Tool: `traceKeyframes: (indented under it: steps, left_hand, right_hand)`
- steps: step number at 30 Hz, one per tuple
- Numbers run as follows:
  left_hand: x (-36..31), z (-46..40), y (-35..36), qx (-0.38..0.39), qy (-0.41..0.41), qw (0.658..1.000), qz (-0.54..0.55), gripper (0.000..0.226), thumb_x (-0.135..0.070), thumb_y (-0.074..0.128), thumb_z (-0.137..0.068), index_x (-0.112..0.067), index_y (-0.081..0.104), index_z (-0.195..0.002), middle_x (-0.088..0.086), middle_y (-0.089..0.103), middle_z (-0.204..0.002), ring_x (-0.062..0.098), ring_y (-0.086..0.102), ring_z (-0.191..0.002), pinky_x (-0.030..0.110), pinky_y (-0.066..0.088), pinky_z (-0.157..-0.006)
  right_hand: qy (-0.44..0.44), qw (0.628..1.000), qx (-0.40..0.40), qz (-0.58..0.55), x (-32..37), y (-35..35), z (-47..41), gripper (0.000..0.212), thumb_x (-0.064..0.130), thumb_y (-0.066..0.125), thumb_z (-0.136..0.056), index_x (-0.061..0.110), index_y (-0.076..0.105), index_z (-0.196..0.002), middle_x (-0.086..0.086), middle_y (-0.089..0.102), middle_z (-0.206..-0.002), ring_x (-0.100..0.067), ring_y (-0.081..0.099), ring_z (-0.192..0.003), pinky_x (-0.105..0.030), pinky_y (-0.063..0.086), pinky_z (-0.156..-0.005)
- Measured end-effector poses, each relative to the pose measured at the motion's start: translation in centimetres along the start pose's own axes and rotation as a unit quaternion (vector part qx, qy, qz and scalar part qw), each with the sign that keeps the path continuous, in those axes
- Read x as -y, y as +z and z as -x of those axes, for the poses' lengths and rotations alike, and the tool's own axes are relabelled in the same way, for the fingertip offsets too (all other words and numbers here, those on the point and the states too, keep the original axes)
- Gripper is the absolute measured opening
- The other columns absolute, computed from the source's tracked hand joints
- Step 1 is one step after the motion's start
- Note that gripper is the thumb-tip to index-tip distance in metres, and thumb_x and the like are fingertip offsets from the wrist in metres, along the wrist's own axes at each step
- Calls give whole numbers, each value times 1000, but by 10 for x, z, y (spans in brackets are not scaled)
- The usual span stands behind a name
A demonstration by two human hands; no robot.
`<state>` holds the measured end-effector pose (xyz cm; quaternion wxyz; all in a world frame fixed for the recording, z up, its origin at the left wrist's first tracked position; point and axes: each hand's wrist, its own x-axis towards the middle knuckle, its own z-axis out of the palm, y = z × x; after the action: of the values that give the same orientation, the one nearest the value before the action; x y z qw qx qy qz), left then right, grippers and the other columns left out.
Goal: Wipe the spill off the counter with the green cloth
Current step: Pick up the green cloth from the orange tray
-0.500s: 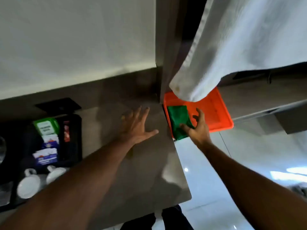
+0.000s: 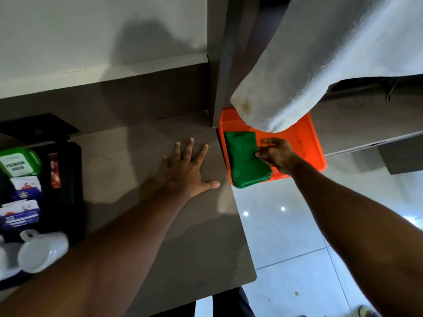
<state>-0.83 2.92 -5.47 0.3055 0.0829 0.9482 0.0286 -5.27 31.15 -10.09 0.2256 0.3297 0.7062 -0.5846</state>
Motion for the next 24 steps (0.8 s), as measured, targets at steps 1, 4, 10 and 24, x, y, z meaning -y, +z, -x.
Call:
traceKeyframes:
  steps: [1,4,10,24]
  left_hand:
    - [0,1,0,0,0,1000,-1,121,-91,53,-76,-43,-17,-161,3,-27,-173,40,-17,-159,68,11,-126]
    - [0,0,-1,3,-1,1000,7,121,-91,53,-76,-44,-18,-161,2,-27,-173,40,-19,-159,68,10,-126]
    - [2,-1,0,5,8,1000,13,122,-92,53,-75,-43,-18,-161,3,-28,-172,40,-19,-159,68,9,-126]
    - [18,45,-6,-88,33,994,49,122,-79,67,-77,-34,-3,-166,10,-10,-176,37,-5,-162,55,10,-129]
  right_hand:
    - [7,1000,9,11,1,1,-3,41,-12,74,-78,4,62,-114,-16,64,-80,-15,52,-44,-22,43,-42]
    - [16,998,50,47,4,5,-8,30,1,80,-79,-5,71,-107,-20,66,-86,-22,56,-49,-24,41,-49]
    - [8,995,74,70,11,28,-6,35,3,81,-79,0,72,-113,-13,77,-105,-30,75,-97,-43,61,-83]
    - [-206,976,-21,60,24,30,70,47,13,82,-82,6,60,-123,-10,75,-108,-17,77,-90,-37,65,-76]
